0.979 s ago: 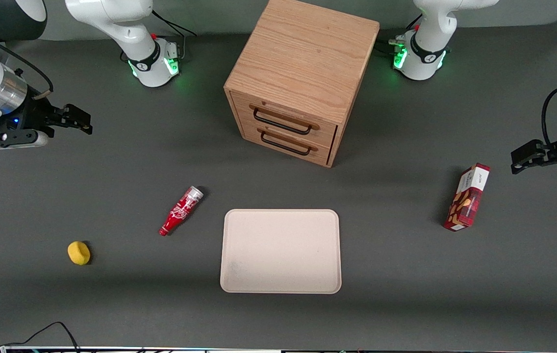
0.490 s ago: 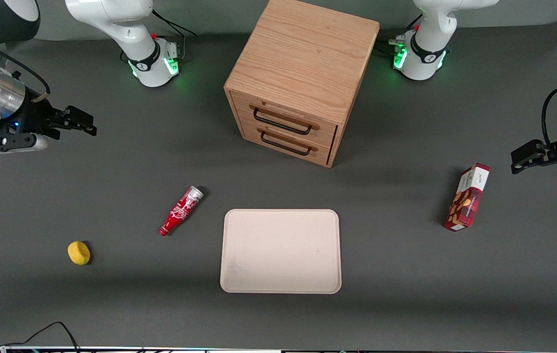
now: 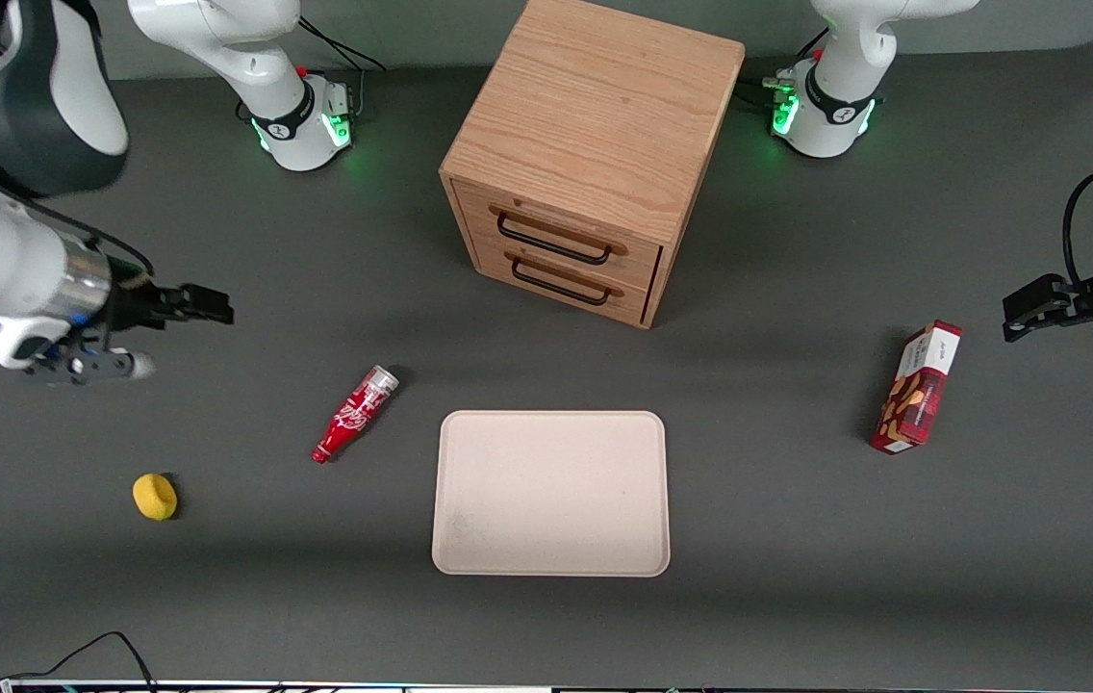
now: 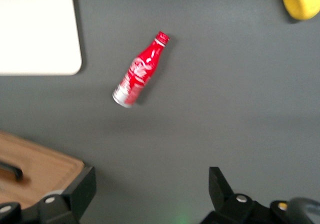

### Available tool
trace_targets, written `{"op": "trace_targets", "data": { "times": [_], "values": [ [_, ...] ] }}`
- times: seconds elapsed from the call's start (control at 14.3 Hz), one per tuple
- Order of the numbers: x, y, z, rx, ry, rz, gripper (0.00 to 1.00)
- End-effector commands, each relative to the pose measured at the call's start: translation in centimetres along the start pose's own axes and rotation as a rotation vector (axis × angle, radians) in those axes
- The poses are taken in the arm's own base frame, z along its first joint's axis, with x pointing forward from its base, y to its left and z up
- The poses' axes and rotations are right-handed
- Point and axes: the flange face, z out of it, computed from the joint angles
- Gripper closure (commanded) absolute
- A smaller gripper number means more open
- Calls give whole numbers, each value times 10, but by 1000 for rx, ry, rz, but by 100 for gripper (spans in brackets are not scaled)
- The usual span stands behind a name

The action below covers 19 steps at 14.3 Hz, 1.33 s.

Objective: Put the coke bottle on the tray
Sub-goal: 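Move the open right gripper down over the red Coca-Cola bottle, then close the right gripper around the bottle's body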

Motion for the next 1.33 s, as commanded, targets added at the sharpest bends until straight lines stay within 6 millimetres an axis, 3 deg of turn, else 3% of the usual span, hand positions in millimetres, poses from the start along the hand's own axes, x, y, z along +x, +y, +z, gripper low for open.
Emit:
{"op": "trace_targets", "data": {
  "times": [0.0,0.28,0.56,0.84,1.05,1.26],
  "values": [
    [26,-38,42,-24,3,196,0],
    [21,-58,111,28,98,376,0],
    [18,-52,168,86,175,583,1],
    [24,-48,223,17,253,697,2],
    [30,-58,258,3,272,722,4],
    [39,-66,267,4,281,743,3]
  ]
}}
